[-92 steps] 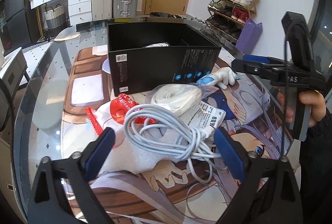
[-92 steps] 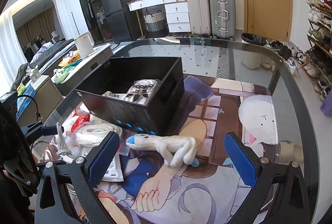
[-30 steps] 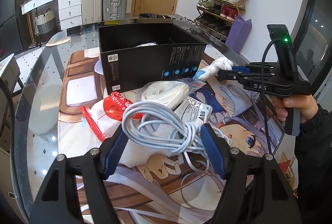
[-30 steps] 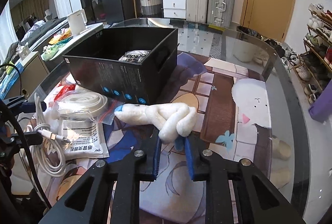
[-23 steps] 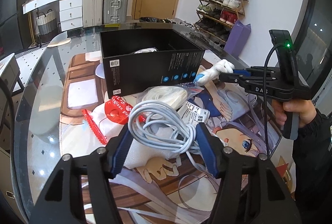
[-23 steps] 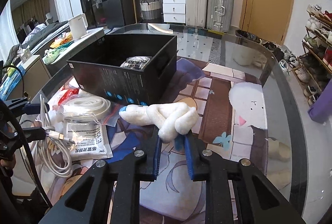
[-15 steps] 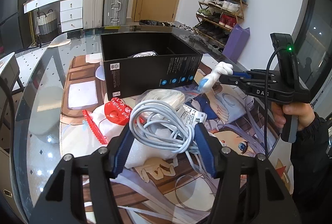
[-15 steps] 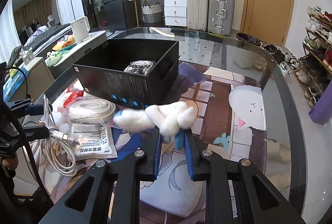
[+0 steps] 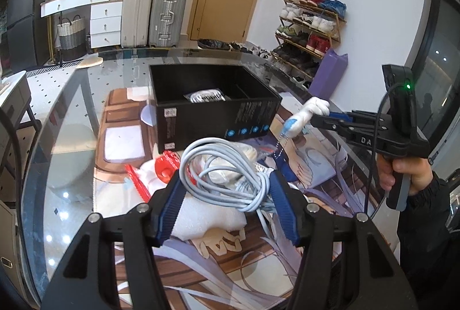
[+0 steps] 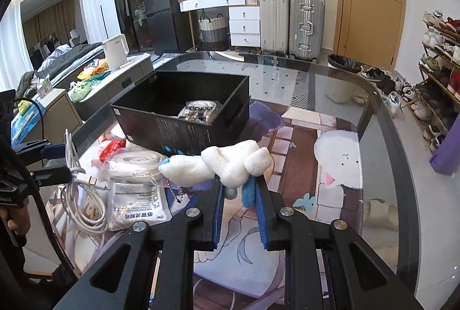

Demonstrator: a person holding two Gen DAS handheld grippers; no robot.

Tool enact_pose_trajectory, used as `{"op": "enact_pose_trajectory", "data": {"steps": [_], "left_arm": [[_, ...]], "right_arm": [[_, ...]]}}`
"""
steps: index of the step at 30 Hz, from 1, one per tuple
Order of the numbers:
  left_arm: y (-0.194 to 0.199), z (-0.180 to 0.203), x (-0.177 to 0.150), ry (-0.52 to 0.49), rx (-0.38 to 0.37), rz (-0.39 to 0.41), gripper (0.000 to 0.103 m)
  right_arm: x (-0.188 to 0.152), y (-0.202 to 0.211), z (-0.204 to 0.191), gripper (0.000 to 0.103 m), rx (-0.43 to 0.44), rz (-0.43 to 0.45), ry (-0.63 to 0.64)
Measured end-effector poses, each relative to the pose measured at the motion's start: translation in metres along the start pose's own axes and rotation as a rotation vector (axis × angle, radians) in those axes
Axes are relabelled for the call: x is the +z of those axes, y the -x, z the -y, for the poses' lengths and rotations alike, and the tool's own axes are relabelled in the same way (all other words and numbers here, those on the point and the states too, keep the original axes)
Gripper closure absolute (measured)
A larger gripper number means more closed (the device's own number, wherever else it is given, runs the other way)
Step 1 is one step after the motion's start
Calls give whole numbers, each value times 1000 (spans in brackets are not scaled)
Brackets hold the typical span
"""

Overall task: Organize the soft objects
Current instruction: 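Lift cable coil toward black box with left tool while right tool lifts plush toy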

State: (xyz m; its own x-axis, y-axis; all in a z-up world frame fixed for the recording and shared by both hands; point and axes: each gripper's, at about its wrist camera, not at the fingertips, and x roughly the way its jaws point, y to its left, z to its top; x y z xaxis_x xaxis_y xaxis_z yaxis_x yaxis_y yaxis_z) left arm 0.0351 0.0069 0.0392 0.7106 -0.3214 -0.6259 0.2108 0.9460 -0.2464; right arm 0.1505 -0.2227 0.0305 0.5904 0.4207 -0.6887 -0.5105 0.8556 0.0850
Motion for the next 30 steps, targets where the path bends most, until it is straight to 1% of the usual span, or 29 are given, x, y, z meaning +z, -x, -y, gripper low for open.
{"op": "enact_pose_trajectory", "data": {"steps": [7, 14, 30], "left_arm": [[6, -4, 13, 10, 36, 49, 44], [6, -9, 28, 18, 73, 80, 44], [-3, -18, 62, 29, 101, 147, 44]], "right_arm": [[4, 9, -2, 83, 8, 23, -24], [11, 16, -3, 83, 10, 49, -38], [33, 25, -8, 83, 3, 101, -54]]}}
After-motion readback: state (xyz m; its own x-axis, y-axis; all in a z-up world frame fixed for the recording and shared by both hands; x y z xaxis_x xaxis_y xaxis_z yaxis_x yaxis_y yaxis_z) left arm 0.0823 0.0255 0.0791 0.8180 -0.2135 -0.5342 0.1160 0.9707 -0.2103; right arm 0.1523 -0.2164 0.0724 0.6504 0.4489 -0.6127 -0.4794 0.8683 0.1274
